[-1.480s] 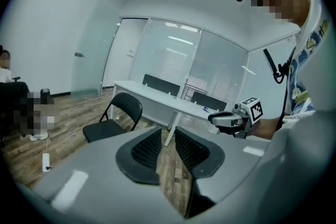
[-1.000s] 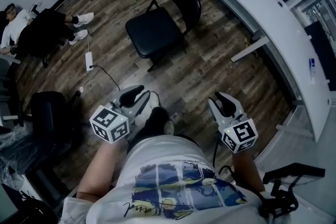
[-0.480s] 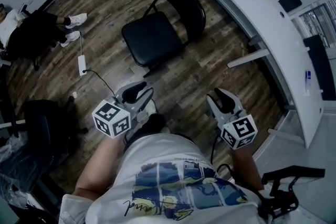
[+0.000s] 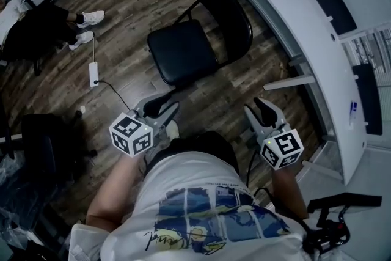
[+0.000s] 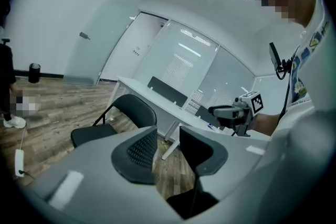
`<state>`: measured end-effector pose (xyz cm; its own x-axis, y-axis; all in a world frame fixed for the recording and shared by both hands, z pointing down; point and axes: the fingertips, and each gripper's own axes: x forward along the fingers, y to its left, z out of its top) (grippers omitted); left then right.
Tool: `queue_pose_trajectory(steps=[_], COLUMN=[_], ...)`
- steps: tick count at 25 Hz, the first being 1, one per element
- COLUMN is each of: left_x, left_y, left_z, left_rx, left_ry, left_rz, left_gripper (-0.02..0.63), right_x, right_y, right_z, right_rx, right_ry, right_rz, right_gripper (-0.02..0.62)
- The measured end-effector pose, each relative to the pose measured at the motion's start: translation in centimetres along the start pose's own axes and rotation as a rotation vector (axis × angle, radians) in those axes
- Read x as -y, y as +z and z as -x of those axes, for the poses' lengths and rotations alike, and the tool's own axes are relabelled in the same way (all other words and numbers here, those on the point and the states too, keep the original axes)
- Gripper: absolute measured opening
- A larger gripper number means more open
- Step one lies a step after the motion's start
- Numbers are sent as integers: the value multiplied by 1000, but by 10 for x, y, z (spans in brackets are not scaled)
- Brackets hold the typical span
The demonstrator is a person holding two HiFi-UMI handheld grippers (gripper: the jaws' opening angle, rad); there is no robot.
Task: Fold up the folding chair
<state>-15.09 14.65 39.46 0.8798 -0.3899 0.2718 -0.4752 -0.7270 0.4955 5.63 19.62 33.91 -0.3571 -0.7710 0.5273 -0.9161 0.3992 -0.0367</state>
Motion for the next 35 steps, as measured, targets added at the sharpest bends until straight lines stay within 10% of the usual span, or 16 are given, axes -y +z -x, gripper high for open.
queue_pose_trajectory(steps=[14,35], left_x=[-61,-186], left_y=[-15,-59], left_z=[-16,-145], left_rx=[-7,-129], left_ry=[126,299], left_rz=[83,262], left_gripper=[164,206], right_x=[58,272], right_y=[15,-36], right_z=[-71,-232], right_rx=[-47,-296], right_ry=[69,27], right_rz=[46,-2], right_gripper=[133,178])
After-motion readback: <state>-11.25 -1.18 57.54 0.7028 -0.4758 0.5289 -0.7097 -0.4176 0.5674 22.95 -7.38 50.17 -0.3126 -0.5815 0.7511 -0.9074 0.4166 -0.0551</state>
